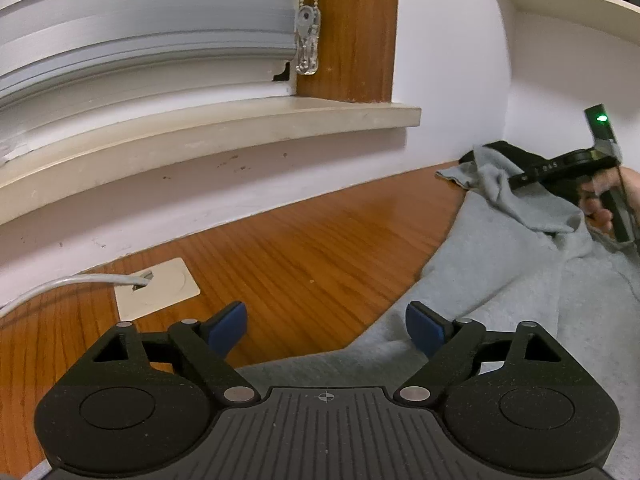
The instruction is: Fold clothes
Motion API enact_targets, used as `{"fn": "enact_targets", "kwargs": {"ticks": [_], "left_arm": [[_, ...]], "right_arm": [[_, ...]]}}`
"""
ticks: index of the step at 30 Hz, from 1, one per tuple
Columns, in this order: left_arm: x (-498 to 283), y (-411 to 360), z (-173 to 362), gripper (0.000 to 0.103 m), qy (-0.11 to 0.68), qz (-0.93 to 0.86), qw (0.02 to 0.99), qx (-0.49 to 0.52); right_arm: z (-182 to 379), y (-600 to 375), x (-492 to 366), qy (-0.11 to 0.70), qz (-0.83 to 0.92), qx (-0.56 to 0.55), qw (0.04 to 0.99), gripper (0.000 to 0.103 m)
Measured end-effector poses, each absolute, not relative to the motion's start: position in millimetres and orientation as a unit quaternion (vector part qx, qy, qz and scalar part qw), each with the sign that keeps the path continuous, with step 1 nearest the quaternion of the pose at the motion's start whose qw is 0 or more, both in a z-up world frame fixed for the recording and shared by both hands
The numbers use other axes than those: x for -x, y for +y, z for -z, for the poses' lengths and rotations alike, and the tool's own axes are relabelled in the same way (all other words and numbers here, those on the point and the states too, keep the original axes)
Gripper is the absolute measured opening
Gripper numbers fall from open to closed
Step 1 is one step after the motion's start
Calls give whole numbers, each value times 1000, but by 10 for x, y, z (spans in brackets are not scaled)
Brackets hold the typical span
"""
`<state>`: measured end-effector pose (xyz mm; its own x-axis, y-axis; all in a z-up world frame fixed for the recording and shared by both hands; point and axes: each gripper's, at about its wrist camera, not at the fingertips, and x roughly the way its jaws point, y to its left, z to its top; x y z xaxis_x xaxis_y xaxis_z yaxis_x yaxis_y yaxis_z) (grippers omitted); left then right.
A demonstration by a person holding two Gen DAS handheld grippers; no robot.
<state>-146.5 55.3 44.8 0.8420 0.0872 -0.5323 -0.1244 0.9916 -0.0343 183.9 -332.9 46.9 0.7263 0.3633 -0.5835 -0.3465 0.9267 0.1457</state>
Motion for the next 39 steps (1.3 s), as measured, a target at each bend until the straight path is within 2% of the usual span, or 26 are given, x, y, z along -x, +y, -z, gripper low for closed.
{"fn": "enact_targets", "kwargs": {"ticks": [9, 13, 15, 16, 18, 20, 31, 32, 33, 34, 35, 39], "left_arm": [[1470, 578, -452, 91, 274, -61, 959, 39], [1470, 578, -457, 92, 274, -59, 959, 38], [1471, 578, -457, 94, 273, -58, 959, 37], [1470, 577, -457, 95, 273, -57, 959, 37], [1466, 568, -453, 96, 275, -57, 959, 34], [1463, 559, -449, 96, 276, -57, 959, 32], [1457, 572, -449, 96, 275, -58, 959, 38], [1461, 572, -449, 97, 274, -58, 959, 38], [1463, 572, -450, 98, 273, -58, 959, 38], [1463, 574, -451, 99, 273, -58, 960, 39], [1464, 577, -452, 99, 272, -57, 960, 39], [1473, 588, -455, 99, 269, -56, 961, 42]], "right_arm": [[-1512, -4108, -999, 193, -115, 17, 974, 4], [-1745, -4466, -500, 224, -122, 33, 966, 9], [-1685, -4495, -378, 245, -127, 50, 960, 28], [-1640, -4467, -318, 253, -128, 62, 957, 30], [-1557, -4372, -245, 253, -141, 66, 955, 44], [-1454, -4171, -314, 252, -164, 58, 952, 52], [-588, -3129, -1346, 315, -236, 30, 919, 61], [-566, -3130, -1382, 317, -234, 24, 919, 60], [-554, -3154, -1403, 322, -235, 15, 917, 51], [-550, -3181, -1423, 329, -237, 6, 914, 36], [-594, -3233, -1398, 330, -234, 3, 914, 3], [-954, -3605, -1124, 311, -227, -24, 923, 2]]}}
